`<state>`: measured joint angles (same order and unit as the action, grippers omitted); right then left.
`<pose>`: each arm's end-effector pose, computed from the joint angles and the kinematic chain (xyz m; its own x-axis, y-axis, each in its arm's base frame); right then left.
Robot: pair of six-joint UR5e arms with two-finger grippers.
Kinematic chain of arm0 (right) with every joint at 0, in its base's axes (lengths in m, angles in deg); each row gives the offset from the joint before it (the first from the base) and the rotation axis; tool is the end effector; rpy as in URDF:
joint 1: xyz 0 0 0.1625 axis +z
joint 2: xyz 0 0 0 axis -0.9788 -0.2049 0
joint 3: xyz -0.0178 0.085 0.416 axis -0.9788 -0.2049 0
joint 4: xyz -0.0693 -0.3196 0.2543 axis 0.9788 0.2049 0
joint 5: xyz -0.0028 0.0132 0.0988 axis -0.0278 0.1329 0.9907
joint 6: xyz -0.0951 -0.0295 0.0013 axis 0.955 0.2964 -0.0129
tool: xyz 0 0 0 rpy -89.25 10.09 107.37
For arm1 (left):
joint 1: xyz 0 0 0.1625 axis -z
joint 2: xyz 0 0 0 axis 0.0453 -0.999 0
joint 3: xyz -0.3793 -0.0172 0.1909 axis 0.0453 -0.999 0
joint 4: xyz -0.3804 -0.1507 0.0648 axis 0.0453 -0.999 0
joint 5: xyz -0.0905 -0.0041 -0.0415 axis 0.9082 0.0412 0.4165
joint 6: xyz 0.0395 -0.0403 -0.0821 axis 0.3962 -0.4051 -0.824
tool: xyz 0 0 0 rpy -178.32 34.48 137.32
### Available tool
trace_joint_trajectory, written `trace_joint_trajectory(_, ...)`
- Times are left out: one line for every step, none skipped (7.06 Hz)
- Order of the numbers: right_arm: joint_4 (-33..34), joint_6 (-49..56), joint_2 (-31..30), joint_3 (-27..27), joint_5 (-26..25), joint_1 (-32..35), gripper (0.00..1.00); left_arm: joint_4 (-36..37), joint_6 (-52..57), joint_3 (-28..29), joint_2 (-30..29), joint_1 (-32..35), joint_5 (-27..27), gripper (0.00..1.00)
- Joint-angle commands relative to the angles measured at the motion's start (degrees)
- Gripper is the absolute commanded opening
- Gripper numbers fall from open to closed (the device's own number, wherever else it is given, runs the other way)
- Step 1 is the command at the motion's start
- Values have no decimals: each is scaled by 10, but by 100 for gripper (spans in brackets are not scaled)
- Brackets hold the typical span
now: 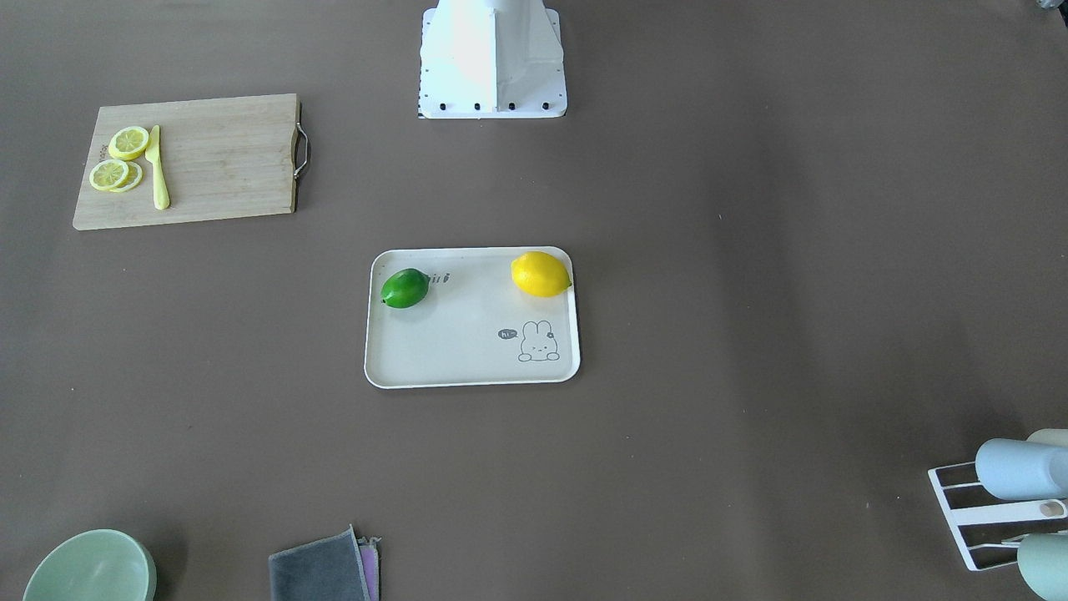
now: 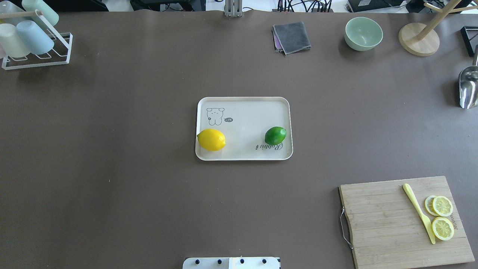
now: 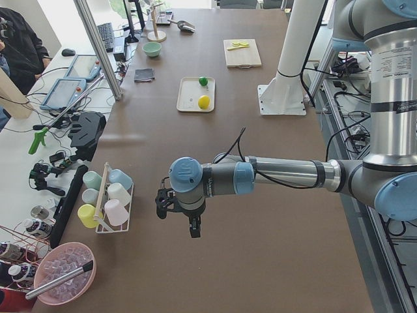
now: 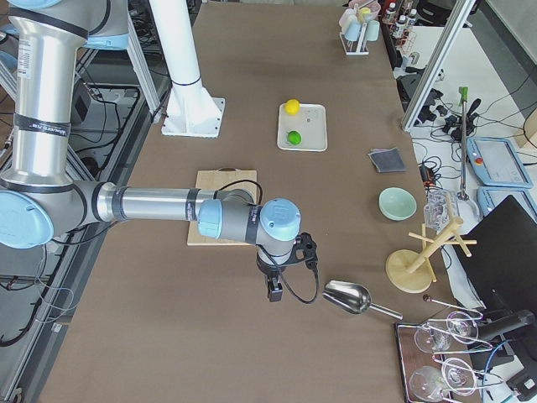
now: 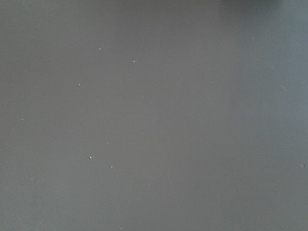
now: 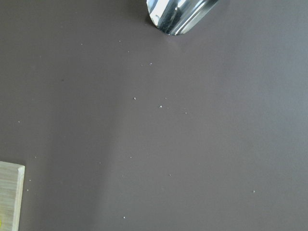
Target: Place all lemons on tray
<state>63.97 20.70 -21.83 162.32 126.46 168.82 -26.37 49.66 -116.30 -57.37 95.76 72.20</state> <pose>0.0714 -0.4092 0.6584 0.7088 -0.2431 0.6622 0.2238 0.9677 0.1157 -0.0845 -0.4376 0.6388 0.6751 -0.0973 -0.7313 0.0561 0.9952 -0.0807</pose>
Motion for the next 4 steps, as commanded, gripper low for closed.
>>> trace_joint_trajectory(0,-1,-1,1,0,1,100,2,0,0,-5,-1,0,98)
trace_joint_trajectory(0,0,-1,1,0,1,100,2,0,0,-4,-1,0,98)
trace_joint_trajectory(0,-1,0,1,0,0,100,2,0,4,-5,-1,0,98)
trace_joint_trajectory(0,-1,0,1,0,0,100,1,0,4,-5,-1,-1,98)
